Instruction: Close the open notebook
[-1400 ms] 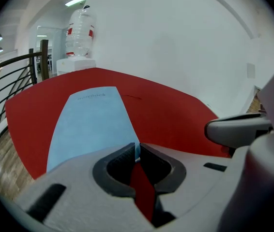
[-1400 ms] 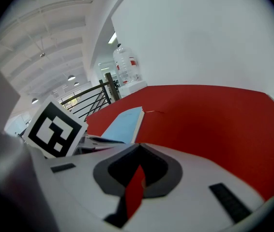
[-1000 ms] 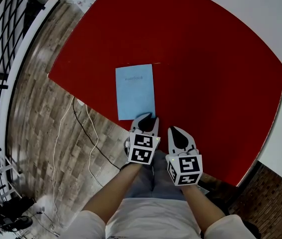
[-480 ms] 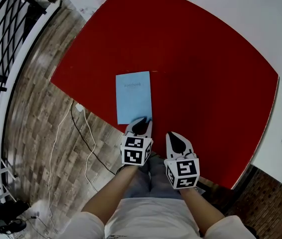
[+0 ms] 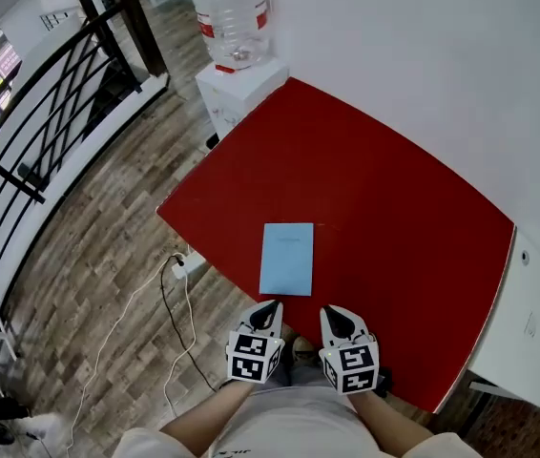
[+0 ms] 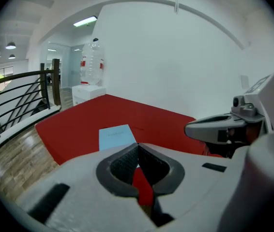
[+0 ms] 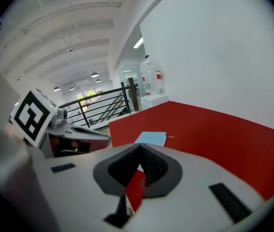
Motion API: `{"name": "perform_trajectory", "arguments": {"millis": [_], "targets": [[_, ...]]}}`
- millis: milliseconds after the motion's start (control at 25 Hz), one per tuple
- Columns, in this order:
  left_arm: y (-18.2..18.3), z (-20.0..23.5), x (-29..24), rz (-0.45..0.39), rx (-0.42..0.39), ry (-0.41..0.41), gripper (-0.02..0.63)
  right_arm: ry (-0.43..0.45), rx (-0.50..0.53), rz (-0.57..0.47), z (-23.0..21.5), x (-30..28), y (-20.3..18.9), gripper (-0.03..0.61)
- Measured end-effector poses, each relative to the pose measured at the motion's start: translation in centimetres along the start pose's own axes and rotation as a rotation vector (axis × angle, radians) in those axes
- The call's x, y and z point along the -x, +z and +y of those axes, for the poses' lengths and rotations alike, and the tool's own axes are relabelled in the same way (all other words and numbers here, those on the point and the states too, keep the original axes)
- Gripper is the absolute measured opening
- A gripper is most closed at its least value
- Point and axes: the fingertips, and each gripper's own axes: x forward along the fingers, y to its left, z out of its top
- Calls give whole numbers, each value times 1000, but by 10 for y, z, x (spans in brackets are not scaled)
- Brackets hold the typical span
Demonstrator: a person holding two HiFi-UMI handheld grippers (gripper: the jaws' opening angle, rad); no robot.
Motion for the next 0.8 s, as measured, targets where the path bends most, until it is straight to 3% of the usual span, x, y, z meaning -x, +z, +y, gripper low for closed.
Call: {"name": "perform_trajectory", "arguments": {"millis": [320,520,800], "targets": [[2,21,68,-80,72,110,6,128,80,-14,60,4,31,5],[9,32,87,-135,90,169,6,146,69,-24,67,2,40,5],[9,37,96,-148,110,191,6,177,80,-12,82,0,36,5]]}}
